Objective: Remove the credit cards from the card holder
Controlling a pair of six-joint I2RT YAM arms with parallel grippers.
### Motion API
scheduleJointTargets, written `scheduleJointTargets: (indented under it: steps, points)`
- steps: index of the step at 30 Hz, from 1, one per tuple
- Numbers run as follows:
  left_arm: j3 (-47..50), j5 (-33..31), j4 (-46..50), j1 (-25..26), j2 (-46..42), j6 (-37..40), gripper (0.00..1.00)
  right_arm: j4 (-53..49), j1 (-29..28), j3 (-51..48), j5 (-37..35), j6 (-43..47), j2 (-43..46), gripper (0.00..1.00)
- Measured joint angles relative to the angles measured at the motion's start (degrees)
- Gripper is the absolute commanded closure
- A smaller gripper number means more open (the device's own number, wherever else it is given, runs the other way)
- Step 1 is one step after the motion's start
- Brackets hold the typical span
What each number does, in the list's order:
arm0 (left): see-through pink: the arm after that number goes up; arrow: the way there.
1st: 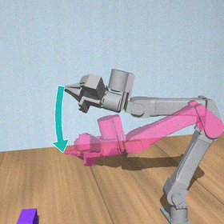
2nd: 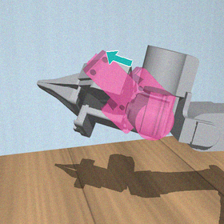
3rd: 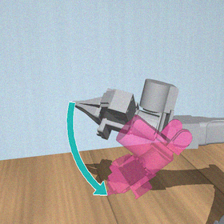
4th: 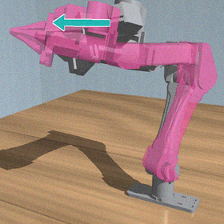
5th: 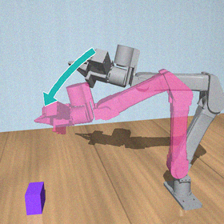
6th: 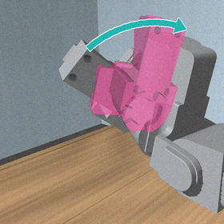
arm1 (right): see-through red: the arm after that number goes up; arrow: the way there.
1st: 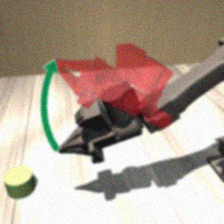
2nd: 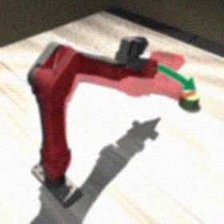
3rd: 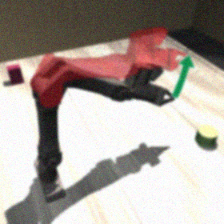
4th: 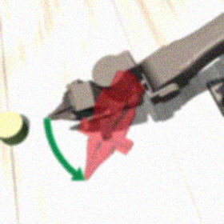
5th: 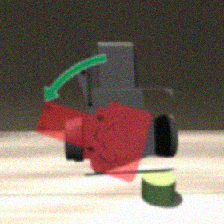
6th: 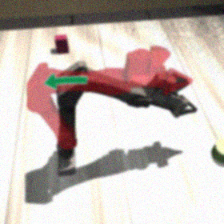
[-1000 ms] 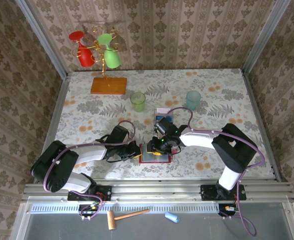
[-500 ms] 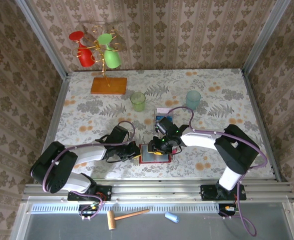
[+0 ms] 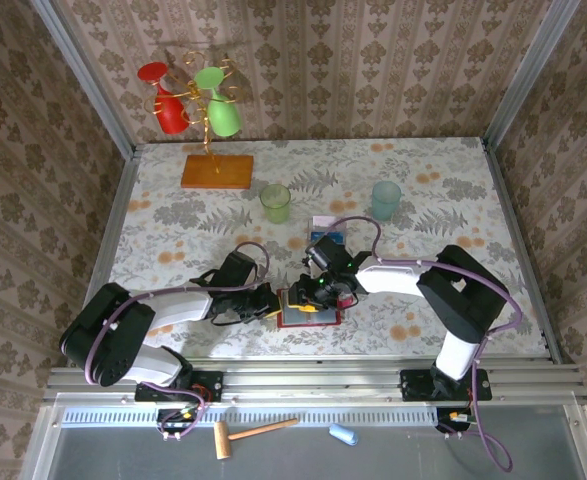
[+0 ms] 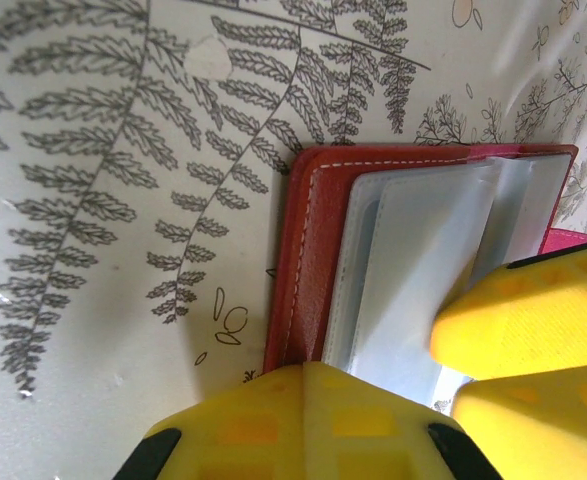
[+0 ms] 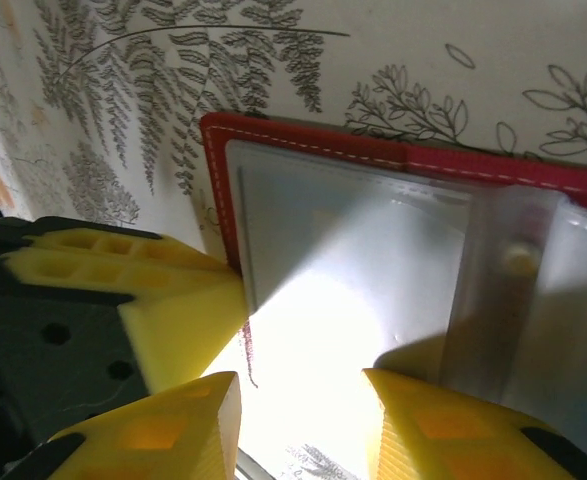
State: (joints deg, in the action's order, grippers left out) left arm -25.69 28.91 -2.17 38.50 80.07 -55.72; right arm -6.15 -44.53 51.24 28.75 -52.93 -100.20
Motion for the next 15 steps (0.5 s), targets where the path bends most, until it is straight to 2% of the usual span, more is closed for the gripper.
scheduleJointTargets:
  steps: [15]
  points:
    - [0.0, 0.02, 0.26, -0.33, -0.11, 0.04, 0.93, 0.44, 1.01, -3.48, -1.92, 0.17, 2.38, 0.64]
